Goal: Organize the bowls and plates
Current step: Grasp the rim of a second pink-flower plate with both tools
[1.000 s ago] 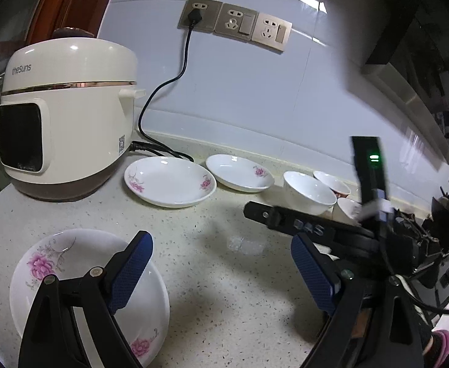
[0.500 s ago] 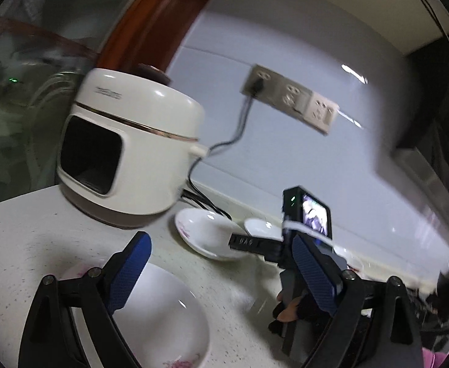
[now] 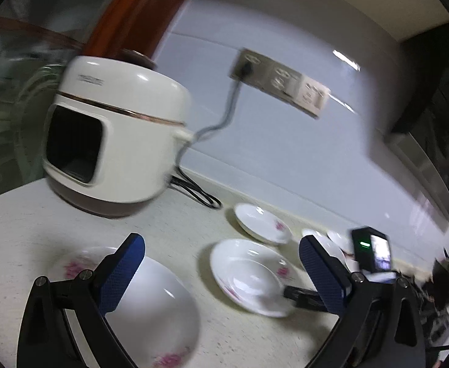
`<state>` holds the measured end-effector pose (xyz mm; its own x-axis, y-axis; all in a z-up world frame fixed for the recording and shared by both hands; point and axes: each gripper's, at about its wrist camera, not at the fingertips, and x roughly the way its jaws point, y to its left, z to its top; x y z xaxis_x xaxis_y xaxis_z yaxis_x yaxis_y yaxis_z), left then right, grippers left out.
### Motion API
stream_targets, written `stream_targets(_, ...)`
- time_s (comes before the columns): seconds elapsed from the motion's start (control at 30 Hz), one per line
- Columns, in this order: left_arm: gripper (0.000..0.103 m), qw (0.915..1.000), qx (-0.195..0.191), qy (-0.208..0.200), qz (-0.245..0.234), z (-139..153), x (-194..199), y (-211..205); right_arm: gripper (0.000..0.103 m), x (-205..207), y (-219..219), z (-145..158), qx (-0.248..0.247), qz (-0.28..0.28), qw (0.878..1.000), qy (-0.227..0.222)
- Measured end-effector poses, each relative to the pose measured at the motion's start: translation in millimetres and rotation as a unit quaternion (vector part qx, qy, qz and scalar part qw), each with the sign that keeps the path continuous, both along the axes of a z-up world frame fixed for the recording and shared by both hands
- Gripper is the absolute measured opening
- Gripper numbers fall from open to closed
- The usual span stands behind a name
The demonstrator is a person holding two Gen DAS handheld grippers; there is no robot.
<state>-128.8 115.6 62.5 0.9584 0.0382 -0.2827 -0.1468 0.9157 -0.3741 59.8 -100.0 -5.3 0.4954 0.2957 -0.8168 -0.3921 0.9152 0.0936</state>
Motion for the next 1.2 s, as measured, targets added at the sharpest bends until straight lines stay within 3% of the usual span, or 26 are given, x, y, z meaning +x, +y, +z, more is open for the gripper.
stream_targets(0.13, 0.102, 0.9958, 0.036, 0.032, -0.077, -3, 14, -27, 0.085, -36, -51, -2, 0.013, -0.008, 1.000, 0.000)
stream_targets(0.3, 0.102, 0.9797, 0.050, 0.078, -0.178, -12, 32, -61, 0.086, -65, -80, 0, 0.042, 0.002, 0.999, 0.002)
stream_targets(0.47, 0.101, 0.9767, 0.015, 0.138, -0.164, -22, 63, -63, 0.085, -64, -78, 5, 0.067, 0.008, 0.998, 0.012)
stream_targets(0.5, 0.100, 0.9748, 0.013, 0.151, -0.164, -24, 71, -63, 0.081, -64, -81, 6, 0.076, 0.007, 0.997, 0.014)
stream_targets(0.57, 0.090, 0.9711, 0.023, 0.173, -0.163, -29, 81, -69, 0.067, -62, -78, 7, 0.089, 0.003, 0.996, 0.017)
stream_targets(0.63, 0.071, 0.9637, 0.064, 0.201, -0.163, -33, 90, -83, 0.053, -61, -82, 7, 0.101, -0.005, 0.995, 0.020)
stream_targets(0.73, 0.060, 0.9537, 0.086, 0.224, -0.181, -40, 98, -94, 0.048, -55, -75, 4, 0.116, -0.005, 0.993, 0.026)
stream_targets(0.8, 0.060, 0.9525, 0.087, 0.228, -0.183, -43, 99, -97, 0.048, -56, -73, 4, 0.122, 0.001, 0.992, 0.028)
stream_targets(0.93, 0.060, 0.9543, 0.039, 0.229, -0.188, -46, 102, -86, 0.048, -58, -63, 5, 0.112, 0.022, 0.993, 0.020)
stream_targets(1.07, 0.059, 0.9471, 0.018, 0.247, -0.204, -52, 108, -84, 0.049, -59, -53, 5, 0.084, 0.032, 0.996, 0.003)
stream_targets(1.2, 0.060, 0.9456, 0.039, 0.254, -0.200, -52, 111, -92, 0.078, -59, -46, 6, 0.067, 0.046, 0.997, 0.002)
